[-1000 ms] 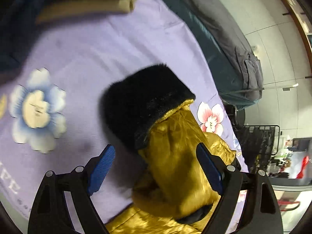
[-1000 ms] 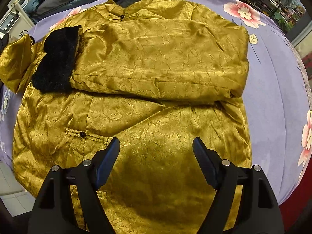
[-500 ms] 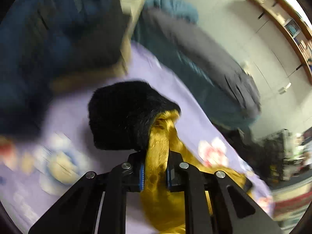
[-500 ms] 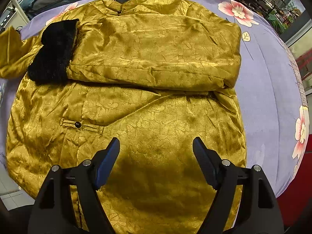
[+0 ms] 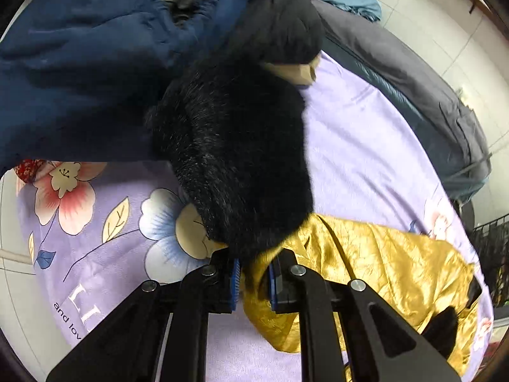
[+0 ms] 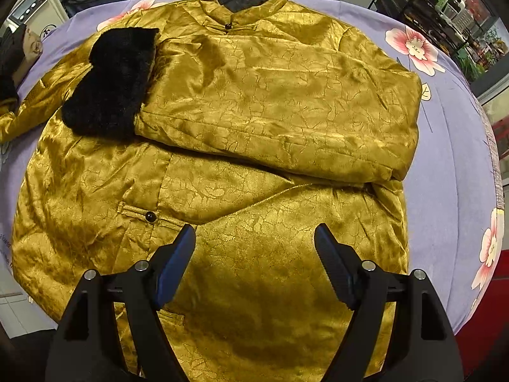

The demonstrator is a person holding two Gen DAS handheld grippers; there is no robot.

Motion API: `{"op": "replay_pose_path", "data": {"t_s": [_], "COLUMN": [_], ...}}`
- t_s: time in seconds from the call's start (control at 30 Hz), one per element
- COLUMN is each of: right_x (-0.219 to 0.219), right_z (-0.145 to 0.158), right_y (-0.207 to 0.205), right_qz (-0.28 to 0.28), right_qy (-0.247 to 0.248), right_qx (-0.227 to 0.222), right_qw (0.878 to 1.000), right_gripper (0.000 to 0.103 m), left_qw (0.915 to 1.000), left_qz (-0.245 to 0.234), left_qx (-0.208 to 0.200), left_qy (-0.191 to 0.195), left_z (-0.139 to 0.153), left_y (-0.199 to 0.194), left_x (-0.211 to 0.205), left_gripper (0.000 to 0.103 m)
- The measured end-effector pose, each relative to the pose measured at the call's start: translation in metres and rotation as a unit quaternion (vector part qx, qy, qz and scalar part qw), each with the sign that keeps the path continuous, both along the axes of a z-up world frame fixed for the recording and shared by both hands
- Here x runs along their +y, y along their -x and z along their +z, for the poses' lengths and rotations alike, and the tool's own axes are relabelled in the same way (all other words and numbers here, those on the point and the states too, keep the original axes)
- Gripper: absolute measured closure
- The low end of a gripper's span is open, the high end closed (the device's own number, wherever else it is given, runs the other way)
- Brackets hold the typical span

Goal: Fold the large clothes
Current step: 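Grasp the other black fur cuff with the left gripper and lift the sleeve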

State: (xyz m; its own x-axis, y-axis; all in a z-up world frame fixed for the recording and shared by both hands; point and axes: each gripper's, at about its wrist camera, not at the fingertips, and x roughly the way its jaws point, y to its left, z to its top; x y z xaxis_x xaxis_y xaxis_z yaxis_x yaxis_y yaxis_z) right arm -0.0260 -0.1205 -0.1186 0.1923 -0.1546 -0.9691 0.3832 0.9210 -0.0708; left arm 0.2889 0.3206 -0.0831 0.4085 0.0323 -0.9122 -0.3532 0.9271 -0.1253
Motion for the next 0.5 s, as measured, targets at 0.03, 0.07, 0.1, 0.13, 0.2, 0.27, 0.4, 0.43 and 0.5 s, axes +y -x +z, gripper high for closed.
{"op": "replay_pose_path", "data": {"t_s": [0.03, 0.07, 0.1, 0.13, 0.2, 0.27, 0.4, 0.43, 0.5], "right_x": [-0.003, -0.006, -0.008, -0.011, -0.016, -0.019, -0.024, -0.025, -0.025], "right_z": [0.0, 0.001, 0.001, 0.0, -0.001, -0.003, -0.007, -0.007, -0.006], "right_y": [0.001, 0.002, 0.004, 0.006, 0.01, 0.014, 0.019, 0.02, 0.02], "right_qz": [-0.005, -0.01, -0.015, -0.02, -0.029, -0.037, -0.047, -0.049, -0.051], "right_qy": [-0.001, -0.003, -0.004, -0.006, -0.008, -0.011, -0.016, -0.017, -0.018], "right_qx": [-0.003, -0.004, -0.006, -0.007, -0.007, -0.008, -0.008, -0.008, -0.009], "right_qw": [1.0, 1.0, 1.0, 1.0, 1.0, 0.999, 0.999, 0.999, 0.998], "right_gripper": [0.026, 0.026, 0.026, 0.026, 0.026, 0.026, 0.026, 0.026, 0.026], "left_qw": [1.0, 0.9999, 0.9997, 0.9995, 0.9986, 0.9957, 0.9808, 0.9714, 0.9546], "left_qz": [-0.008, -0.014, -0.021, -0.029, -0.045, -0.078, -0.173, -0.214, -0.274], "left_qx": [0.0, -0.002, -0.005, -0.01, -0.022, -0.042, -0.085, -0.098, -0.112], "left_qy": [-0.005, -0.009, -0.01, -0.011, -0.015, -0.026, -0.032, -0.031, -0.031], "left_z": [0.001, 0.004, 0.007, 0.012, 0.025, 0.041, 0.068, 0.075, 0.078], "left_y": [-0.003, -0.006, -0.01, -0.014, -0.023, -0.03, -0.03, -0.023, -0.006], "left_x": [-0.006, -0.011, -0.015, -0.02, -0.033, -0.056, -0.13, -0.162, -0.208], "left_gripper": [0.09, 0.09, 0.09, 0.09, 0.09, 0.09, 0.09, 0.09, 0.09]}}
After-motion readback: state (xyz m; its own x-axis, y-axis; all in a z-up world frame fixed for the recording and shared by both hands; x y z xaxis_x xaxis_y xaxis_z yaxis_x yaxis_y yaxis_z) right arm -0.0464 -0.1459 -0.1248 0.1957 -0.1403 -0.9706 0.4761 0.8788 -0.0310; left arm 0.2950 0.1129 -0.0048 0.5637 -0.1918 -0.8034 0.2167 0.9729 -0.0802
